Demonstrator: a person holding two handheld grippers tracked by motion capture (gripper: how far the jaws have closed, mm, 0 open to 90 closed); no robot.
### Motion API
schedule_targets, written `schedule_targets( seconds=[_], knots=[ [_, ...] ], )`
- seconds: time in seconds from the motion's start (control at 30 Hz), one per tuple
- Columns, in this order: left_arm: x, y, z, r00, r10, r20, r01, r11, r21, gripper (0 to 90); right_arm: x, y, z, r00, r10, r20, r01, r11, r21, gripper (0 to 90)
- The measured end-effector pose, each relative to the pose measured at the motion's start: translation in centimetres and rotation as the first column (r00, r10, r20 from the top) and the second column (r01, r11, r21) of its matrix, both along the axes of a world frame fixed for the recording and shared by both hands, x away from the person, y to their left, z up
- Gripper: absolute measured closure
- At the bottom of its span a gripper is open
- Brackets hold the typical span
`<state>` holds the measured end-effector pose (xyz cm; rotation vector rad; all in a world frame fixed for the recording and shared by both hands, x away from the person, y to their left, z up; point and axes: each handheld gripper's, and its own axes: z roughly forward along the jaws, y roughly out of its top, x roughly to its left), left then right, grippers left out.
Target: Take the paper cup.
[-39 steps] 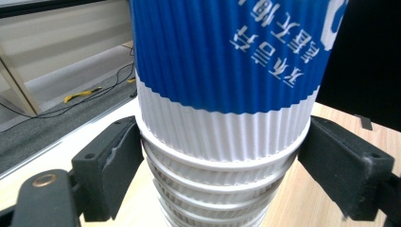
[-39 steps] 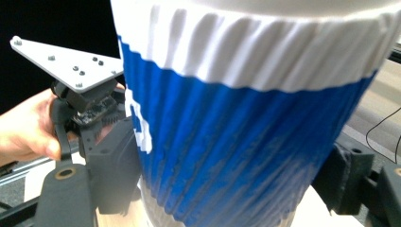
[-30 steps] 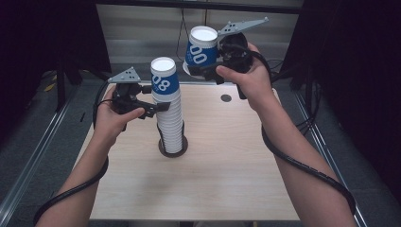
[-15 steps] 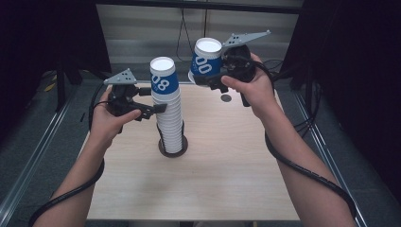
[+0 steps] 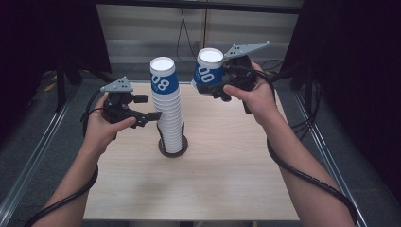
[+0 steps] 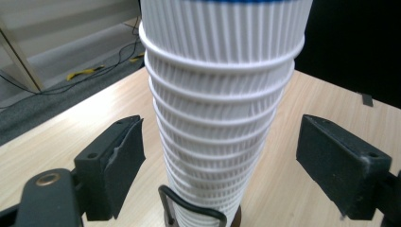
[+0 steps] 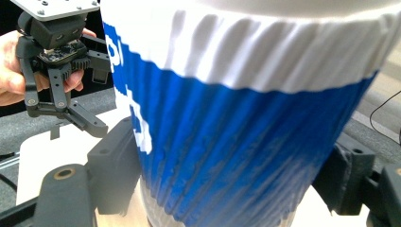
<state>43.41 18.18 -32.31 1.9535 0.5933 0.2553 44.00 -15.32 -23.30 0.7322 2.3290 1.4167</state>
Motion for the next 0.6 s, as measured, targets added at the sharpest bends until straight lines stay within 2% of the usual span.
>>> schedule_targets(
  seconds=[0.17, 0.37, 0.6],
  knots=[
    [-0.3, 0.1, -0.7, 1.0, -0.004, -0.009, 0.004, 1.0, 0.009, 15.8, -0.2, -0.3, -0.7, 1.0, 0.004, -0.006, -0.004, 1.0, 0.005, 20.6],
    [-0.5, 0.3, -1.5, 0.9998, -0.006, -0.018, 0.007, 0.9996, 0.026, 15.8, -0.5, -0.6, -1.5, 0.9999, 0.014, -0.007, -0.014, 1.0, -0.012, 20.7],
    [-0.9, 0.6, -2.6, 0.9994, 0.001, -0.036, 0.0, 0.9997, 0.026, 15.8, -0.8, -0.7, -2.2, 0.9997, 0.024, -0.008, -0.024, 1.0, -0.017, 20.7]
  ],
)
